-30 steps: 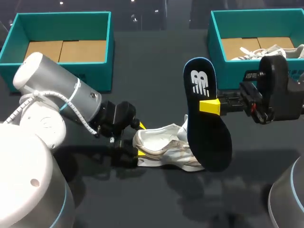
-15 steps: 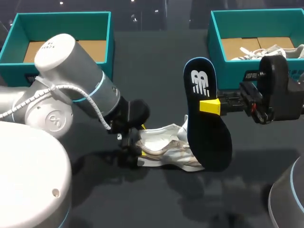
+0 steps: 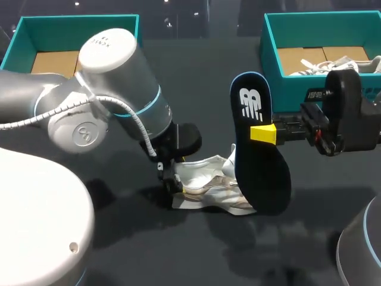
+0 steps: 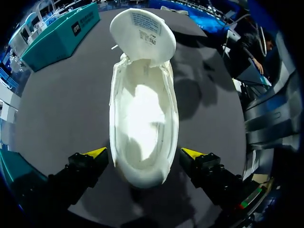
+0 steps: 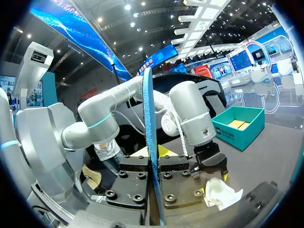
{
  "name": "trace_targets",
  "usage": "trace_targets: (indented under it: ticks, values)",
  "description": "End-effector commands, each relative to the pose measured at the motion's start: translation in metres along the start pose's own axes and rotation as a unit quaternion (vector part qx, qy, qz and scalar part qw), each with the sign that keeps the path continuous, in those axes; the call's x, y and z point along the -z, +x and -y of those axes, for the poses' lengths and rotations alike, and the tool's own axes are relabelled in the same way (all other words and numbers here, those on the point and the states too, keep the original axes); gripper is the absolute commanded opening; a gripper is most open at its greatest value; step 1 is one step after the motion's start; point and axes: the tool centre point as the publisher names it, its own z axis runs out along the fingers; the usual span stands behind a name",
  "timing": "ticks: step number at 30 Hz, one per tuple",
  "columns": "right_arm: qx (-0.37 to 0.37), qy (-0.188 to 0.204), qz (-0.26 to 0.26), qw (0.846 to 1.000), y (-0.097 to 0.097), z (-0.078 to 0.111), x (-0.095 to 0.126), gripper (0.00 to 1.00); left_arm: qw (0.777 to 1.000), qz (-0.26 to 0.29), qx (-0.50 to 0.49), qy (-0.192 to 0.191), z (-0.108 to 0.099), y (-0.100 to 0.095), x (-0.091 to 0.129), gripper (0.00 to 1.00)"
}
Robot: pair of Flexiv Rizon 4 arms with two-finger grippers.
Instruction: Take the shoe out of the shoebox, open the shoe tongue, remove and reinsert the insole, then place the shoe into the shoebox
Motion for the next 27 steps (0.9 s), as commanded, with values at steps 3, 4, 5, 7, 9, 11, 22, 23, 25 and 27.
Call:
trace_targets:
  ticks: [3, 4, 5, 7, 9, 11, 22, 23, 25, 27]
  values:
    - [0.000, 0.000, 0.003, 1.000, 0.002, 0.001, -0.001, 0.00, 0.997, 0.001, 0.002, -0.080, 0.006, -0.002, 0.000, 1.00]
    - [0.000, 0.000, 0.003, 1.000, 0.002, 0.001, -0.001, 0.00, 0.996, -0.003, 0.001, -0.084, 0.006, -0.002, 0.000, 1.00]
    - [0.000, 0.000, 0.003, 1.000, 0.002, 0.001, -0.001, 0.00, 0.996, -0.001, 0.002, -0.089, 0.007, -0.002, -0.001, 1.00]
    - [0.000, 0.000, 0.003, 1.000, 0.002, 0.001, -0.001, 0.00, 0.996, -0.003, 0.001, -0.093, 0.008, -0.002, -0.002, 1.00]
    - [0.000, 0.000, 0.003, 1.000, 0.002, 0.001, -0.001, 0.00, 0.995, -0.003, 0.000, -0.098, 0.009, -0.002, -0.002, 1.00]
    - [0.000, 0.000, 0.003, 1.000, 0.002, 0.001, -0.001, 0.00, 0.995, -0.004, -0.001, -0.102, 0.010, -0.002, -0.002, 1.00]
    - [0.000, 0.000, 0.003, 1.000, 0.002, 0.001, -0.001, 0.00, 0.994, 0.006, -0.021, -0.105, 0.033, -0.007, 0.017, 1.00]
    - [0.000, 0.000, 0.003, 1.000, 0.002, 0.001, -0.001, 0.00, 0.994, 0.008, -0.023, -0.105, 0.036, -0.008, 0.019, 1.00]
    - [0.000, 0.000, 0.003, 1.000, 0.002, 0.001, -0.001, 0.00, 0.994, 0.013, -0.028, -0.107, 0.041, -0.013, 0.021, 1.00]
    - [0.000, 0.000, 0.003, 1.000, 0.002, 0.001, -0.001, 0.00, 0.994, 0.015, -0.027, -0.109, 0.045, -0.019, 0.019, 1.00]
